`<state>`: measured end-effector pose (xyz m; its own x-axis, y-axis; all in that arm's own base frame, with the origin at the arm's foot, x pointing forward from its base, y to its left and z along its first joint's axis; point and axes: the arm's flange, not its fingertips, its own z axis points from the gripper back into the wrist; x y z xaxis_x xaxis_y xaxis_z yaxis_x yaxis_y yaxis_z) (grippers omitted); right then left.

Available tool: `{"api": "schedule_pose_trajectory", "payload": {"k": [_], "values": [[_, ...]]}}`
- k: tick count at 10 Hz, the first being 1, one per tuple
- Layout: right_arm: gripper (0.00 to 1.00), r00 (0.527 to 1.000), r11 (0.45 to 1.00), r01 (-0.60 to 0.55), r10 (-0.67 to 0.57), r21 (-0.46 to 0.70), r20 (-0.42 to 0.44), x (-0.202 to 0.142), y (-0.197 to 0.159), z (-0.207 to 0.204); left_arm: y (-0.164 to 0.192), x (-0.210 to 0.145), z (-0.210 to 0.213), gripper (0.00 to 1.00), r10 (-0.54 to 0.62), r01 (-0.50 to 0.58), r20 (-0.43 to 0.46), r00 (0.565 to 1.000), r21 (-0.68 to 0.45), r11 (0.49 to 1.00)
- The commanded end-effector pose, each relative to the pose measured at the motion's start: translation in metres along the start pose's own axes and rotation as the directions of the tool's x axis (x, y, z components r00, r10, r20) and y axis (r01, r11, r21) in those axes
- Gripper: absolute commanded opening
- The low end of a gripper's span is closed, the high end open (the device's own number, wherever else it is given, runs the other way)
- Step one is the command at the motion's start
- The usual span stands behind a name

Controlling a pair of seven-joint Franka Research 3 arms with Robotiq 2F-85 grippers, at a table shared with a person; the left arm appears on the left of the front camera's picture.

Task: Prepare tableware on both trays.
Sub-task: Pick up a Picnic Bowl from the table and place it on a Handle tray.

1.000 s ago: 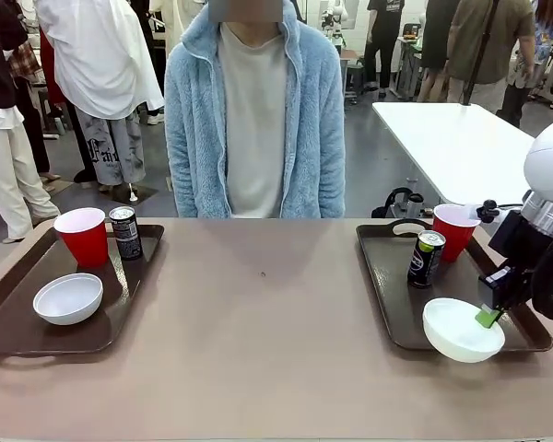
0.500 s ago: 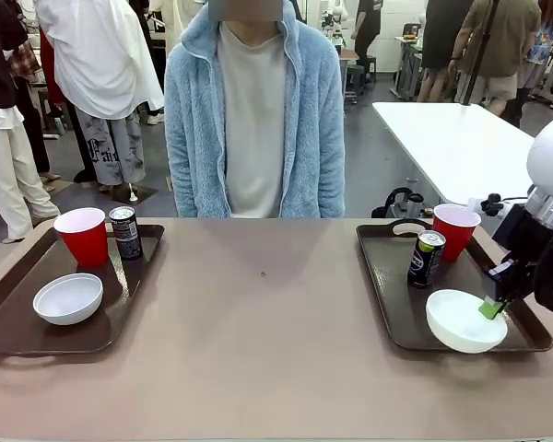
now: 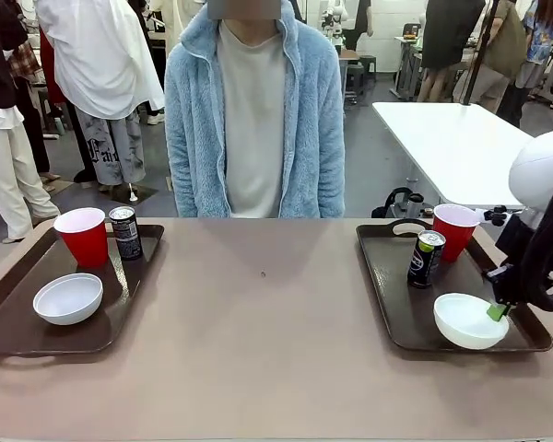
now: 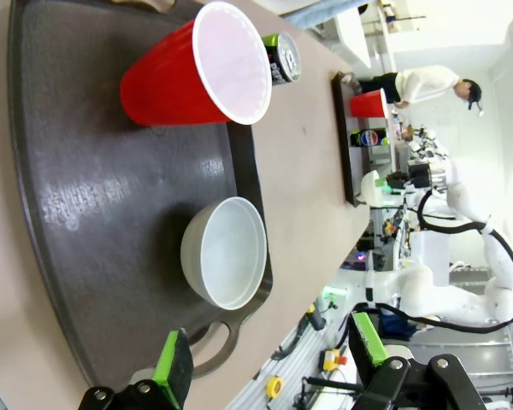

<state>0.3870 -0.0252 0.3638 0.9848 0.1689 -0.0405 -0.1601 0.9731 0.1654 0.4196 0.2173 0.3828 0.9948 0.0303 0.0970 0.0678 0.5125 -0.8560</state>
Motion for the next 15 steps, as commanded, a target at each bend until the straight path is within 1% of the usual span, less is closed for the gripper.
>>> {"api": "schedule_pose_trajectory", "payload": {"k": [1, 3, 5, 6, 7, 8, 10, 11, 12, 13, 14, 15], "values": [[0.04, 0.994, 0.994, 0.099, -0.096, -0.039, 0.053, 0.016, 0.005, 0.000, -0.001, -0.003, 0.001, 0.97, -0.007, 0.007, -0.001, 1.000, 0.011, 1.000], [0.04, 0.986, 0.989, 0.144, -0.141, -0.028, 0.085, 0.017, 0.003, 0.001, -0.001, -0.003, 0.001, 0.97, -0.007, 0.007, -0.001, 1.000, 0.011, 1.000], [0.04, 0.986, 0.987, 0.151, -0.148, -0.050, 0.073, 0.023, 0.001, -0.004, -0.001, -0.003, 0.001, 0.97, -0.007, 0.007, -0.001, 1.000, 0.011, 1.000], [0.58, 0.988, 0.988, 0.145, -0.142, -0.053, 0.065, 0.023, 0.001, -0.005, -0.001, -0.003, 0.001, 0.97, -0.007, 0.007, -0.001, 1.000, 0.011, 1.000], [0.64, 0.988, 0.988, 0.143, -0.139, -0.058, 0.073, 0.020, -0.001, -0.003, -0.001, -0.003, 0.001, 0.97, -0.007, 0.007, -0.001, 1.000, 0.011, 1.000], [1.00, 0.986, 0.987, 0.150, -0.144, -0.062, 0.082, 0.018, -0.003, 0.000, -0.001, -0.003, 0.001, 0.97, -0.007, 0.007, -0.001, 1.000, 0.011, 1.000], [1.00, 0.984, 0.986, 0.149, -0.142, -0.068, 0.106, 0.007, -0.007, 0.009, -0.001, -0.003, 0.001, 0.97, -0.007, 0.007, -0.001, 1.000, 0.011, 1.000], [0.88, 0.986, 0.990, 0.125, -0.115, -0.073, 0.123, -0.006, -0.011, 0.021, -0.001, -0.003, 0.001, 0.97, -0.007, 0.007, -0.001, 1.000, 0.011, 1.000], [0.58, 0.990, 0.992, 0.094, -0.085, -0.083, 0.110, -0.022, -0.016, 0.036, -0.001, -0.003, 0.001, 0.97, -0.007, 0.007, -0.001, 1.000, 0.011, 1.000], [1.00, 0.992, 0.994, 0.065, -0.055, -0.090, 0.112, -0.037, -0.021, 0.052, -0.001, -0.003, 0.001, 0.97, -0.007, 0.007, -0.001, 1.000, 0.011, 1.000], [0.78, 0.991, 0.993, 0.053, -0.040, -0.108, 0.124, -0.055, -0.027, 0.072, -0.001, -0.003, 0.001, 0.97, -0.007, 0.007, -0.001, 1.000, 0.011, 1.000], [0.83, 0.990, 0.992, 0.055, -0.039, -0.116, 0.136, -0.070, -0.031, 0.089, -0.001, -0.003, 0.001, 0.97, -0.007, 0.007, -0.001, 1.000, 0.011, 1.000]]}}
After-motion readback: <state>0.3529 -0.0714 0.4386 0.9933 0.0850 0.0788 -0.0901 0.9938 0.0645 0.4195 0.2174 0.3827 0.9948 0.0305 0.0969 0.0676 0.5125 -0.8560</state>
